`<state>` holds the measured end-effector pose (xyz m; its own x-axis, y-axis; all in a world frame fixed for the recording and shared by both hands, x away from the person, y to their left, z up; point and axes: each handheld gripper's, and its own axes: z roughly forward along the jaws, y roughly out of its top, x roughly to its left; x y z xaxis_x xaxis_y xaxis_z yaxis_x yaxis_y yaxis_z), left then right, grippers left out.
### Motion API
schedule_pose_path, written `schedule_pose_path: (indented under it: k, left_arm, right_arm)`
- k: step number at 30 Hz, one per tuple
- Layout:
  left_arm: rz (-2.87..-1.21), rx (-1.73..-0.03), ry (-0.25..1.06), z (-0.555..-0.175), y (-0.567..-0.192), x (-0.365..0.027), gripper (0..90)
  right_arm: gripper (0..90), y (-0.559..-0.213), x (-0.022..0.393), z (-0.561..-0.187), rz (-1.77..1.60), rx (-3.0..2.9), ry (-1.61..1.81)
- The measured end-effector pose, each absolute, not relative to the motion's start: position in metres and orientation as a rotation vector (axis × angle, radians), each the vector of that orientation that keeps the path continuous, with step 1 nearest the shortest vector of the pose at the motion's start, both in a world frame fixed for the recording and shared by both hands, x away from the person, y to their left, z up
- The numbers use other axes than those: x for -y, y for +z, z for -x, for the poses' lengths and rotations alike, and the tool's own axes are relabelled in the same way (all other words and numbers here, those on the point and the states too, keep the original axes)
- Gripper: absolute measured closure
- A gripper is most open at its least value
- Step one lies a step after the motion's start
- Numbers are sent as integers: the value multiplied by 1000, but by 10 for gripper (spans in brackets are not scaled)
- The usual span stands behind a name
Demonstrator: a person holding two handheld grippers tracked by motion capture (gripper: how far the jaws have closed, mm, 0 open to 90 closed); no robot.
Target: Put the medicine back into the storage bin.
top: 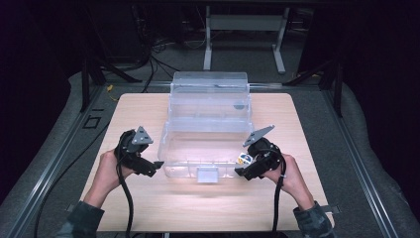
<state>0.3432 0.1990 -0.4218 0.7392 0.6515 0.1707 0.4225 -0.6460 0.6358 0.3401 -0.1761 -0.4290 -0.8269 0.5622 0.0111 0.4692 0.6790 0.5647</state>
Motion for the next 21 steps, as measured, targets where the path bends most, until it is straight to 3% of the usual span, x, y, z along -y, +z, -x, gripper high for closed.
schedule_pose_path:
  k: [21]
  left_arm:
    - [-2333, -797, 408, -389, -401, -186, 2]
  right_arm:
    - [152, -435, 171, -343, -829, -2745, 876]
